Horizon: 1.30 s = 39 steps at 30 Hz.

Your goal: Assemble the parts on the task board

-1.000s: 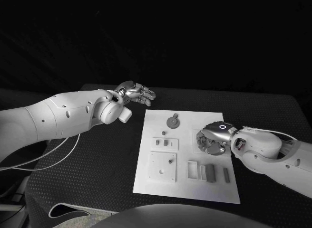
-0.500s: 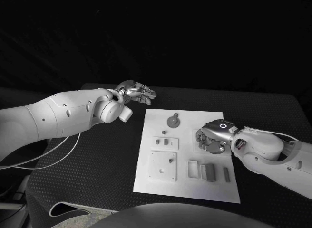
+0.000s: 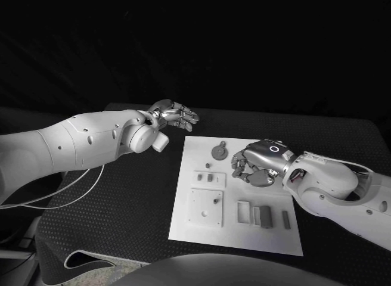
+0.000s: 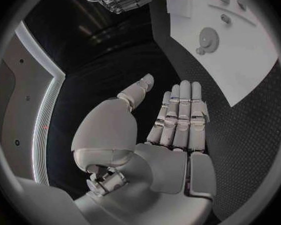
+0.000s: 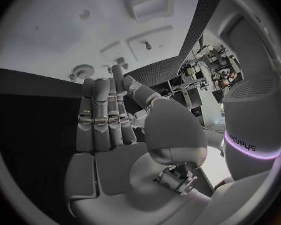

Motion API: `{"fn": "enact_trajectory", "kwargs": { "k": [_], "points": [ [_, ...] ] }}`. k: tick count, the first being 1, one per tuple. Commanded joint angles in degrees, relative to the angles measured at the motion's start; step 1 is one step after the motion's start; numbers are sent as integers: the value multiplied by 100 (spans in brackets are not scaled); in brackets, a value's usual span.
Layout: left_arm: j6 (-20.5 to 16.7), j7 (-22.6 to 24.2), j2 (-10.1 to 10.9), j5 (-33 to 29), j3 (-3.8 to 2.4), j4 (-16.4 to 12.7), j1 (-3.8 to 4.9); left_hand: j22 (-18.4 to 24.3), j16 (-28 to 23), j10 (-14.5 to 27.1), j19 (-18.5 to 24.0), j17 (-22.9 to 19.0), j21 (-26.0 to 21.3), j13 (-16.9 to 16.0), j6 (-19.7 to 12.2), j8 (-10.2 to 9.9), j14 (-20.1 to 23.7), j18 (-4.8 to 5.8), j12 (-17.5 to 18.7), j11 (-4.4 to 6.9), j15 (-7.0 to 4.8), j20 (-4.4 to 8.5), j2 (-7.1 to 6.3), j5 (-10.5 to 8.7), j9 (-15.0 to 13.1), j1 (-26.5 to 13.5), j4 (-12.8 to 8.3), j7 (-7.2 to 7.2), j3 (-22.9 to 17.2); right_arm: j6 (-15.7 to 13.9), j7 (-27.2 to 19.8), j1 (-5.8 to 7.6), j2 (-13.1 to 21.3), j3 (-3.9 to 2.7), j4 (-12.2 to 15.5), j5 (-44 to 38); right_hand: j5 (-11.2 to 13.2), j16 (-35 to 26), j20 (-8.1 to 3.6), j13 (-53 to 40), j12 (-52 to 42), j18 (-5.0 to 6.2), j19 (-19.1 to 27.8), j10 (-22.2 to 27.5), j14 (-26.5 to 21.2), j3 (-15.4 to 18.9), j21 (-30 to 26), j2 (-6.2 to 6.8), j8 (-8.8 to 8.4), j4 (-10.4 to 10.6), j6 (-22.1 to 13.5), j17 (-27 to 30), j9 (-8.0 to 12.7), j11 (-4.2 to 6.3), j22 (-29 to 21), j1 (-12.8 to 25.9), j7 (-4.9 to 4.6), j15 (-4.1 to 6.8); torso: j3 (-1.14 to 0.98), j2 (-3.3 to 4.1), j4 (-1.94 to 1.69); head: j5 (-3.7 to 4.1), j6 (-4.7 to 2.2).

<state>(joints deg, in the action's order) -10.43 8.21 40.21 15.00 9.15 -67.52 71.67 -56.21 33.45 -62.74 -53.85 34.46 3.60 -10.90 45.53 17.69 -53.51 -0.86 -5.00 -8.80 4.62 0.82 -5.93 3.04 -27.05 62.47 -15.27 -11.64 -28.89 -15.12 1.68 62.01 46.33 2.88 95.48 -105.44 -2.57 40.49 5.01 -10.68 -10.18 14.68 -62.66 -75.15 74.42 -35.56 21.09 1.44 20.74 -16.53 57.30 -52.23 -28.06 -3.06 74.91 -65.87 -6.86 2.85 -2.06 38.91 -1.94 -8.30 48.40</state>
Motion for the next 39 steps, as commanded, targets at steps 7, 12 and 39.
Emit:
{"fn": "enact_trajectory", "kwargs": {
  "k": [7,12,39],
  "points": [
    [83,67,-59,11,-5,1,9,9,-23,35,11,12,31,6,-11,28,3,-19,-18,6,42,-18,24,-5,8,-47,8,10,25,-87,-369,-290,-609,128,-173,394,-32,33,9,-7,-9,32,-44,-27,0,-29,43,-27,10,-11,79,-4,-105,8,146,-41,36,33,14,0,-6,-87,37],
    [88,62,-82,11,-5,7,10,10,-24,36,11,13,31,6,-12,29,3,-19,-19,6,42,-19,26,-5,8,-47,9,10,25,69,-405,-499,-889,261,-369,134,-32,36,7,-8,-2,32,-40,-23,-8,-32,48,-34,6,-14,75,-3,-106,7,146,-45,35,32,9,1,-14,-115,42],
    [121,56,-116,11,-5,10,10,15,-30,44,14,18,30,7,-20,33,5,-17,-22,4,44,-20,29,-5,11,-48,9,8,27,233,-400,-834,-1255,473,-692,-164,-32,61,-2,-20,12,32,-42,-28,-18,-29,88,-42,2,-20,74,-4,-114,10,152,-65,34,36,1,2,2,-187,111]
  ]
}}
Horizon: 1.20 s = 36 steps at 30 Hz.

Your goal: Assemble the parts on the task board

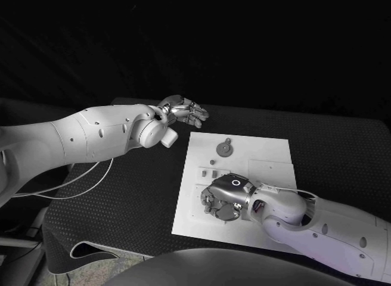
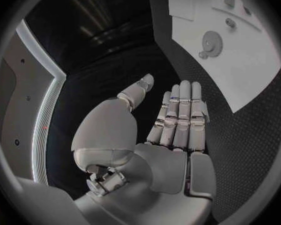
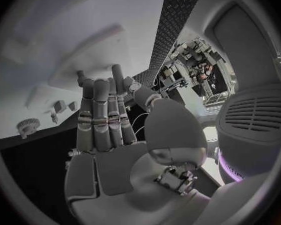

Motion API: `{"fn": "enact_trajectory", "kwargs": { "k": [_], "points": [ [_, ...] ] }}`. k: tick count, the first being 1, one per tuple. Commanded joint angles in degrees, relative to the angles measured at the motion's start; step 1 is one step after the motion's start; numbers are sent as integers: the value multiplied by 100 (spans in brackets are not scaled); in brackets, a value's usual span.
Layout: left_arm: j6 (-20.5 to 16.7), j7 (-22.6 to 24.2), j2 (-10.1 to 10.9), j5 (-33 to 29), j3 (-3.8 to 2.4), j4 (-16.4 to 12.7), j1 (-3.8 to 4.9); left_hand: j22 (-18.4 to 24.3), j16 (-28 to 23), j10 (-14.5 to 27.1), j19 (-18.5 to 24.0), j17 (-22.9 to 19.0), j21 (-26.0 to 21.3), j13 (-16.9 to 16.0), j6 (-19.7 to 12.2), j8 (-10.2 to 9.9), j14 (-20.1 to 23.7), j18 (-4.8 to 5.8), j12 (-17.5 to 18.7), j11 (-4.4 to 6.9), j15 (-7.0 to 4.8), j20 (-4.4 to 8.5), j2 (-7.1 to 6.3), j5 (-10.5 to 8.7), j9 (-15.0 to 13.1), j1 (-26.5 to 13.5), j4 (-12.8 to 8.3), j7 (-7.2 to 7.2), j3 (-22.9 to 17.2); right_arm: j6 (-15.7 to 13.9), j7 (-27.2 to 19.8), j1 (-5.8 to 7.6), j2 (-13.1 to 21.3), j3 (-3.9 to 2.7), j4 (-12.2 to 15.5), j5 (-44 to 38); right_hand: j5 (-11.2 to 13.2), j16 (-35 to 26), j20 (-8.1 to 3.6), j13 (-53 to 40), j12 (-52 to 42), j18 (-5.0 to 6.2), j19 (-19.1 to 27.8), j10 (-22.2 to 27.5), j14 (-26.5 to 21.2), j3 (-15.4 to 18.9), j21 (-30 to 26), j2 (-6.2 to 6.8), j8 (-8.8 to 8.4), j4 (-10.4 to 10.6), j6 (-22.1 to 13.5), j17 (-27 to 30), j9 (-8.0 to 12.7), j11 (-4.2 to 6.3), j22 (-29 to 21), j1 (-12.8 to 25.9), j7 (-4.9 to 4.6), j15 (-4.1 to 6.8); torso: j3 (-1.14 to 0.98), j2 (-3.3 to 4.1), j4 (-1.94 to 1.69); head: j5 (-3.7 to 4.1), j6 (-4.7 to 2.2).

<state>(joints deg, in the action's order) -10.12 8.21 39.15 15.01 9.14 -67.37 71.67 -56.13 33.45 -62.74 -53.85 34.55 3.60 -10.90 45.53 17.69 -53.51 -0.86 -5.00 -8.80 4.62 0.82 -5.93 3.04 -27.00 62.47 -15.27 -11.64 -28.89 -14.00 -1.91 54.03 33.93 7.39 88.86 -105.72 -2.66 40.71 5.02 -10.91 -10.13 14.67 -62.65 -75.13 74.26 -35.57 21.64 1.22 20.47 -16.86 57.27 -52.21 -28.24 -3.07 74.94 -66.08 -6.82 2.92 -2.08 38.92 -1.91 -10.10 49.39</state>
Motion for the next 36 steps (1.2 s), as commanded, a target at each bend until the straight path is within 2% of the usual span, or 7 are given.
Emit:
{"fn": "enact_trajectory", "kwargs": {
  "k": [1,18,23,27,30,33,36],
  "points": [
    [91,55,-11,10,-5,-5,10,7,-31,44,14,9,30,8,-20,33,5,-18,-22,4,44,-20,30,-5,6,-48,9,8,27,123,-38,-37,-16,23,-32,-144,-23,41,-4,2,8,33,-45,-31,-1,-27,37,-21,28,13,77,-6,-97,12,149,-44,31,30,3,1,-1,-7,12],
    [106,49,8,10,-4,-8,10,10,-34,50,15,12,30,9,-26,34,6,-17,-24,2,45,-21,30,-5,9,-52,10,5,30,-145,302,-45,6,22,-15,-791,-23,82,-19,-17,14,33,-50,-53,4,-21,98,11,34,12,99,-11,-110,22,152,-86,39,41,2,0,-1,-10,32],
    [118,46,6,10,-4,-12,10,11,-35,52,16,13,30,9,-28,35,7,-17,-24,1,45,-21,31,-5,9,-53,11,5,31,-124,296,-47,4,22,-13,-798,-23,97,-22,-23,15,33,-51,-62,7,-19,118,22,37,13,109,-13,-114,26,151,-94,42,45,4,0,0,-14,34],
    [118,42,5,10,-4,-9,10,12,-37,53,17,14,30,10,-30,35,8,-17,-24,0,46,-22,30,-5,10,-54,11,4,32,16,235,-47,5,22,-19,-784,-23,101,-22,-25,16,33,-51,-65,7,-19,124,23,37,13,111,-13,-115,27,151,-96,42,46,4,0,0,-14,34],
    [122,40,3,10,-4,-6,10,13,-37,54,17,15,30,10,-31,35,8,-17,-25,0,46,-22,30,-5,10,-54,11,4,33,386,82,-46,4,22,-58,-536,-23,102,-22,-26,16,33,-51,-66,7,-19,125,25,36,14,111,-13,-115,27,150,-96,42,46,4,0,2,-15,39],
    [124,38,1,11,-4,-8,10,13,-38,55,18,15,30,10,-32,36,9,-17,-25,0,46,-22,30,-5,11,-55,11,4,34,444,48,-46,-32,24,-124,-490,-23,106,-14,-29,37,31,-24,-48,-18,-12,136,12,19,20,92,-7,-113,18,145,-67,32,37,5,-2,3,-15,41],
    [120,36,-1,11,-4,-5,10,14,-39,56,18,16,30,11,-32,36,9,-17,-25,0,46,-22,30,-5,11,-55,11,4,34,391,19,-46,-46,36,-161,-388,-22,106,-1,-20,90,30,21,20,-57,9,151,81,-19,21,39,5,-103,-13,145,-29,12,8,4,0,1,-13,42]
  ]
}}
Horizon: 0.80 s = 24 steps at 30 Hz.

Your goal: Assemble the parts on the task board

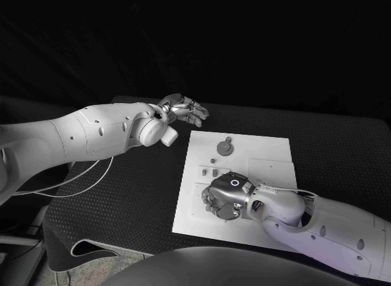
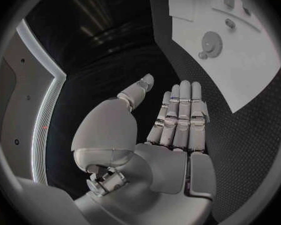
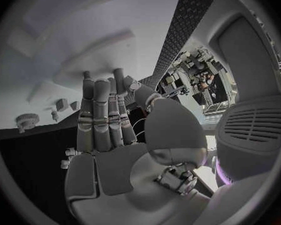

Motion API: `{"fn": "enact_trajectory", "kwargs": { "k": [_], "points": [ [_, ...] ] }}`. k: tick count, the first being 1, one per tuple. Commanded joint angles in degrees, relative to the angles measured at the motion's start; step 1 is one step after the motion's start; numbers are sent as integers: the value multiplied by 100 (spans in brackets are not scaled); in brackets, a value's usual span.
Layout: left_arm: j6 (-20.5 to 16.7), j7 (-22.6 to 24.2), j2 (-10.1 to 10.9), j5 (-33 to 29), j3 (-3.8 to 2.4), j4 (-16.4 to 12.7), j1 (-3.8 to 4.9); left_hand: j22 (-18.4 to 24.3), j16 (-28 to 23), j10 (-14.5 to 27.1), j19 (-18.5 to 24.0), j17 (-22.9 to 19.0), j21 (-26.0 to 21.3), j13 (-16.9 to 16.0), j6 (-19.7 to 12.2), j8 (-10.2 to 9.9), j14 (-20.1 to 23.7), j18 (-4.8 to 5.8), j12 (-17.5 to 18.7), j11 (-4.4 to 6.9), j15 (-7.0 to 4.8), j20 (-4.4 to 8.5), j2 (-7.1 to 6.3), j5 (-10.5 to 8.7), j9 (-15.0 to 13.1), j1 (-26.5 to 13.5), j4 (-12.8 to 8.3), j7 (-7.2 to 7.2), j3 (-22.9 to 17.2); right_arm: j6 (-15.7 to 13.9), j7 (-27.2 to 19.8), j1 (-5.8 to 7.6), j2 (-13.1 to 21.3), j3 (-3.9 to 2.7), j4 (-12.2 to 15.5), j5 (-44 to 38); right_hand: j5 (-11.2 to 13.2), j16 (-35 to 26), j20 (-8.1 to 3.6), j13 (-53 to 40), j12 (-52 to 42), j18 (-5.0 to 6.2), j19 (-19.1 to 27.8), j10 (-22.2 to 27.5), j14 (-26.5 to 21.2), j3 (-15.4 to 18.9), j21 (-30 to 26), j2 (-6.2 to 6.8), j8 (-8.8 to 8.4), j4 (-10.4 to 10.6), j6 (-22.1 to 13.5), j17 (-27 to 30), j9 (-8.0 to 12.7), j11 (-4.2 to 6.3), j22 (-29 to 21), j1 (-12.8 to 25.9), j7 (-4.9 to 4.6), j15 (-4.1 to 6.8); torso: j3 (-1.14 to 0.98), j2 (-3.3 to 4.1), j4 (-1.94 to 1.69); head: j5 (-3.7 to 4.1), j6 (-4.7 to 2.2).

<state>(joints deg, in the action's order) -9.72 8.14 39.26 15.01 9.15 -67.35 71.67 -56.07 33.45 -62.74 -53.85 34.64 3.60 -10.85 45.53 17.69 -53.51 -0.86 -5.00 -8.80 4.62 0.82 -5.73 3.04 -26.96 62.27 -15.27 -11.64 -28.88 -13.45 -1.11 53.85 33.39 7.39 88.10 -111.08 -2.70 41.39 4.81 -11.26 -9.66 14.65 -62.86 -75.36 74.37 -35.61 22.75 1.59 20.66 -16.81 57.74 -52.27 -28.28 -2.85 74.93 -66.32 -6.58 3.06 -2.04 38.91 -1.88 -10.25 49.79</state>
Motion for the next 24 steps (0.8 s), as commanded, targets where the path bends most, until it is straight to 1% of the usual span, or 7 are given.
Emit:
{"fn": "enact_trajectory", "kwargs": {
  "k": [1,2,5,8,12,18,24],
  "points": [
    [79,43,-10,11,-5,-6,10,7,-39,57,18,7,30,6,-32,36,9,-16,-25,0,46,-22,10,-5,7,-36,11,3,34,320,-78,-28,5,38,-89,206,-18,37,26,21,70,27,62,82,-86,34,45,131,-61,20,-41,17,-89,-53,147,19,-24,-24,0,0,-1,1,2],
    [81,43,-11,11,-5,-5,10,8,-39,57,18,7,30,6,-33,37,9,-16,-25,-1,46,-22,10,-5,7,-36,11,3,34,298,-91,-28,5,40,-89,249,-17,38,34,32,104,24,74,132,-101,59,58,242,-96,37,-88,22,-73,-76,148,69,-42,-44,-3,0,0,3,4],
    [84,41,-12,11,-5,-4,10,8,-40,57,18,8,30,6,-34,37,9,-16,-26,-1,47,-22,10,-5,7,-37,12,3,35,298,-129,-28,4,43,-87,309,-17,40,49,53,178,25,104,235,-140,93,84,485,-181,86,-205,39,-35,-124,145,198,-96,-87,-3,0,0,3,4],
    [86,40,-15,11,-5,-1,10,8,-40,58,18,8,30,6,-34,37,9,-16,-26,-1,47,-22,10,-5,8,-38,12,3,36,282,-142,-27,5,43,-84,337,-17,51,56,53,204,32,119,259,-156,104,109,625,-216,138,-246,52,-18,-138,144,295,-118,-101,-3,0,0,3,4],
    [90,33,-14,11,-5,-1,10,9,-41,59,19,9,30,6,-35,38,10,-16,-27,-1,47,-22,9,-5,8,-38,12,3,36,272,-147,-27,8,44,-84,391,-18,71,60,53,230,35,127,284,-156,104,142,733,-250,202,-287,66,-1,-149,142,384,-141,-111,-1,1,-1,8,8],
    [94,31,-14,11,-5,2,10,10,-42,63,20,10,30,7,-39,38,10,-16,-26,-2,47,-23,8,-5,9,-39,12,2,38,286,-169,-27,14,46,-69,437,-18,81,55,48,234,35,129,280,-157,97,158,775,-253,226,-286,73,1,-147,142,408,-141,-109,0,0,-3,13,9],
    [100,29,-20,11,-5,6,10,11,-44,66,20,11,30,8,-42,38,11,-16,-26,-3,47,-23,8,-5,10,-40,12,1,39,202,-126,-27,10,47,-75,421,-18,92,47,43,231,35,126,270,-151,79,172,771,-250,232,-276,76,0,-142,143,399,-136,-105,1,0,-5,15,12]
  ]
}}
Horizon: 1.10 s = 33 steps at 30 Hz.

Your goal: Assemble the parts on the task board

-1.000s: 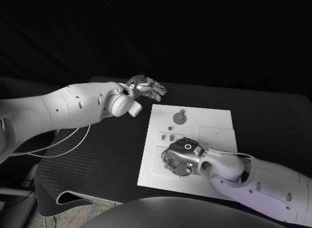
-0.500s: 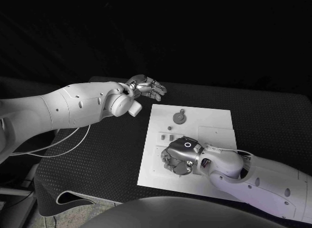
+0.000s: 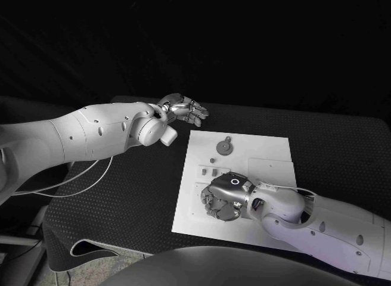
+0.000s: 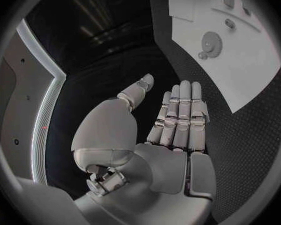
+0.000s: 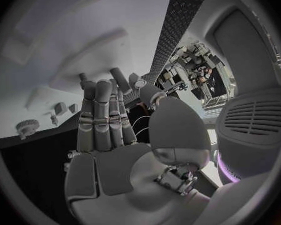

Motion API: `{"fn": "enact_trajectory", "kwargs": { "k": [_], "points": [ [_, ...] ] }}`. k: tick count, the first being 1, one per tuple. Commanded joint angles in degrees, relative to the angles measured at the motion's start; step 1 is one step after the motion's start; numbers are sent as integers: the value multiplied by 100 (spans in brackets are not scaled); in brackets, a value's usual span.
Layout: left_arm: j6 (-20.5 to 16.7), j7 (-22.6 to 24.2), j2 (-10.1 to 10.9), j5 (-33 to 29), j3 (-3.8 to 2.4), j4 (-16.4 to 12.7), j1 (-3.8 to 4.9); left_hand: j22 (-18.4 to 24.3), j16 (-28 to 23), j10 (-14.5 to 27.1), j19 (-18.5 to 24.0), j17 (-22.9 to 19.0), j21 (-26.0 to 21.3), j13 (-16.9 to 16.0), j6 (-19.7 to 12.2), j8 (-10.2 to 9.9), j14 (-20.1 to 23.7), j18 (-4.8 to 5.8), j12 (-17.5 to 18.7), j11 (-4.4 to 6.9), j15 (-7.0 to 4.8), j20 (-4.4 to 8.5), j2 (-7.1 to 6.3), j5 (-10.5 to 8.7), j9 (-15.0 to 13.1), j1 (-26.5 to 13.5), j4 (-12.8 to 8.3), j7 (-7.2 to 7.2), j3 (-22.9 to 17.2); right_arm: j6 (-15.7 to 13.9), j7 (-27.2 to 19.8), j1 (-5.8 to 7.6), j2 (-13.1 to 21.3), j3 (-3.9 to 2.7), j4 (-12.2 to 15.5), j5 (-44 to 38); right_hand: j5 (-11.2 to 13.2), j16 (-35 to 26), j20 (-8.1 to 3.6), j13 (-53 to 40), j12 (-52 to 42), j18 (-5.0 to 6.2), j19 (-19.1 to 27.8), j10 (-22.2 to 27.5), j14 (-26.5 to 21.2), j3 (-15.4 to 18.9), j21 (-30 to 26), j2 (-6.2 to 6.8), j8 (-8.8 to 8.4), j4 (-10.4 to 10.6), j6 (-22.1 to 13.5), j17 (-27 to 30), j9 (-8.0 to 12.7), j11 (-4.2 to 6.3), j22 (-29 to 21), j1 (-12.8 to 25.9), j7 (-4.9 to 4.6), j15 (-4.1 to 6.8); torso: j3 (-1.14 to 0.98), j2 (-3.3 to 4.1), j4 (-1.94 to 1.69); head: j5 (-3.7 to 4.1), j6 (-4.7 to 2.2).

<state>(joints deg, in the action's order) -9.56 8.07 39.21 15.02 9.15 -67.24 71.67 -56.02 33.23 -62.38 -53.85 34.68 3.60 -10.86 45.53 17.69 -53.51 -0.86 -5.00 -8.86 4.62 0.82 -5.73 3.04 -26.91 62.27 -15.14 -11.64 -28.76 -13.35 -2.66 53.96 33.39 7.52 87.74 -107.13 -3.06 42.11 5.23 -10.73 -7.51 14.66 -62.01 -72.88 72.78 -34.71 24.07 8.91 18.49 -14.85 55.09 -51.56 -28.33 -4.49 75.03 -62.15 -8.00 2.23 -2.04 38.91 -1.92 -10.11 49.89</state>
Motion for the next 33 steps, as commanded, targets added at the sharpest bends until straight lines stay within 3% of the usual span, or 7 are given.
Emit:
{"fn": "enact_trajectory", "kwargs": {
  "k": [1,7,13,17,26,29,33],
  "points": [
    [89,34,-16,10,-5,-5,10,7,-22,30,20,7,30,9,-42,38,11,-16,-26,2,47,-23,8,-5,6,-40,-1,1,26,166,47,-38,12,34,-43,16,18,21,5,-11,17,34,41,22,8,-12,41,40,-32,36,-11,6,5,22,133,-19,6,-21,1,1,-1,1,2],
    [79,31,-9,10,-4,-2,10,8,-24,33,21,8,30,10,-46,38,12,-16,-26,1,48,-23,7,-5,7,-41,-1,-1,27,-16,112,-37,68,34,-48,36,18,22,9,-3,56,34,66,77,-22,-11,57,138,-69,50,-67,22,21,4,132,11,-17,-37,1,0,-2,7,-5],
    [76,23,2,10,-4,2,10,8,-25,36,22,9,30,10,-50,37,13,-16,-25,0,48,-23,4,-5,8,-42,-2,-2,29,-298,48,-13,217,29,39,187,20,43,46,159,398,24,213,777,-215,-19,132,698,-421,305,-739,50,197,-246,139,241,-305,-264,-2,-2,1,28,-40],
    [72,24,8,10,-4,2,10,9,-26,40,23,10,30,11,-54,36,14,-16,-25,-1,49,-23,2,-5,9,-42,-3,-3,30,-411,2,84,308,18,131,314,22,169,65,241,385,8,341,1069,-361,55,198,773,-513,371,-985,-5,245,-336,148,306,-296,-352,-3,-1,5,64,-79],
    [65,29,18,10,-3,12,10,10,-27,43,24,12,30,12,-57,36,14,-16,-25,-2,49,-23,1,-5,10,-42,-4,-5,31,-609,-147,483,853,-205,549,1903,16,417,50,226,262,34,362,989,-394,81,388,641,-407,390,-956,-52,203,-305,147,179,-290,-328,-3,-1,8,173,-187],
    [58,35,29,10,-3,24,10,11,-28,43,24,12,30,12,-57,37,14,-16,-26,-2,49,-24,2,-5,10,-42,-3,-5,31,-447,-30,735,1136,-301,631,2712,16,553,16,93,27,34,294,594,-299,156,530,400,-273,274,-781,-55,146,-166,145,75,-336,-195,-2,-5,14,281,-263],
    [51,59,28,10,-1,65,9,13,-29,14,19,20,34,4,-35,58,7,-17,-50,10,47,-23,8,-5,6,-45,3,4,32,161,380,1129,1456,-310,528,3404,16,615,-6,-455,-634,34,259,-207,-245,343,631,169,-122,182,-592,1,52,112,128,148,-151,58,4,-11,20,392,-334]
  ]
}}
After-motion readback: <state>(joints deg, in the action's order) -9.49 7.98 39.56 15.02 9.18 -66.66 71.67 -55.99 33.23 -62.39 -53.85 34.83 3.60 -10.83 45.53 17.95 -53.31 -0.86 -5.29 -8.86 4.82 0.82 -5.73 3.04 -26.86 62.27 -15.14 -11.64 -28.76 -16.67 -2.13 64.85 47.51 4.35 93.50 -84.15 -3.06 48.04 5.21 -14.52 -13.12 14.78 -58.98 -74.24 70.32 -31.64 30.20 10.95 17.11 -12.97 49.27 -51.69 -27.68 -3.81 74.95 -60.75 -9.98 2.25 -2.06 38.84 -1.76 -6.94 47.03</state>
